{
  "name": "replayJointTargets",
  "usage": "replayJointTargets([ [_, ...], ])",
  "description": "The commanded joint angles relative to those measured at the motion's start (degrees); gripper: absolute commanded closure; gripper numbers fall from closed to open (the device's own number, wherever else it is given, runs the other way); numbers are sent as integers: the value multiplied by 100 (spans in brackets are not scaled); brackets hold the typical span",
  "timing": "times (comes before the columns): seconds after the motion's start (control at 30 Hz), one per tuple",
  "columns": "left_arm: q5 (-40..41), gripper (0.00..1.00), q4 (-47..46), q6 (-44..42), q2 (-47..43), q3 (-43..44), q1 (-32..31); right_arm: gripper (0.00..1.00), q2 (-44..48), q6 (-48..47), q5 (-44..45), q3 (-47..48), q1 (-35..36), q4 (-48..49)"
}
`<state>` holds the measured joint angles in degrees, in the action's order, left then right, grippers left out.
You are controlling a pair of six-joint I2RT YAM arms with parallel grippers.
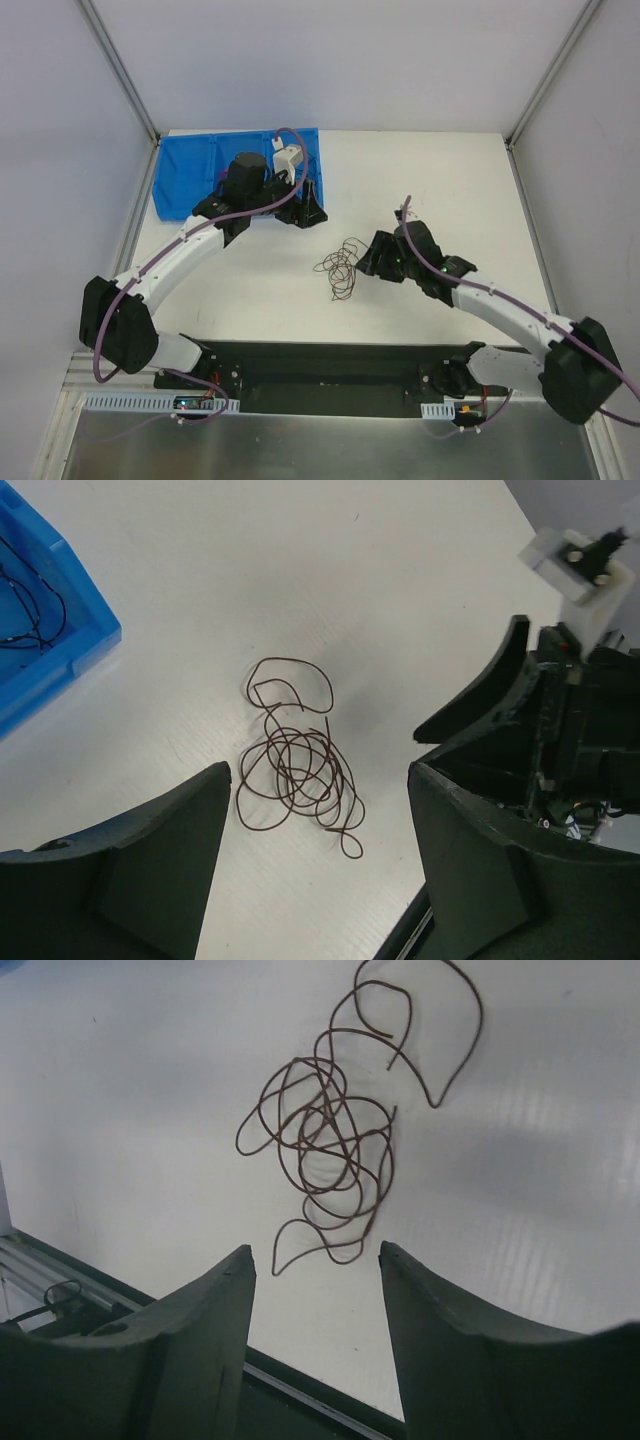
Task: Untangle the cables
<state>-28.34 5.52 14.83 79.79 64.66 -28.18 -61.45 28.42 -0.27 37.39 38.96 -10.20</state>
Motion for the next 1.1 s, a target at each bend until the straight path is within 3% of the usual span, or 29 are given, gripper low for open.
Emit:
replayJointTargets([
  [0.0, -172, 30, -51, -77, -402, -7, -56, 47, -1094, 479, -675, 716, 6, 984],
  [0.3, -418, 30, -51, 116, -543, 37, -56, 60, -2529, 383, -579, 1271, 6, 993],
  [0.57, -568, 32, -60, 196, -552, 64, -56, 63, -2969, 357, -579, 1491, -2, 993],
  [0.8, -664, 38, -95, 231, -482, 55, -56, 75, -3110, 199, -412, 1640, -2, 976],
  [1.07, -682, 39, -104, 213, -377, 46, -56, 77, -3286, 5, -359, 1842, 6, 844],
])
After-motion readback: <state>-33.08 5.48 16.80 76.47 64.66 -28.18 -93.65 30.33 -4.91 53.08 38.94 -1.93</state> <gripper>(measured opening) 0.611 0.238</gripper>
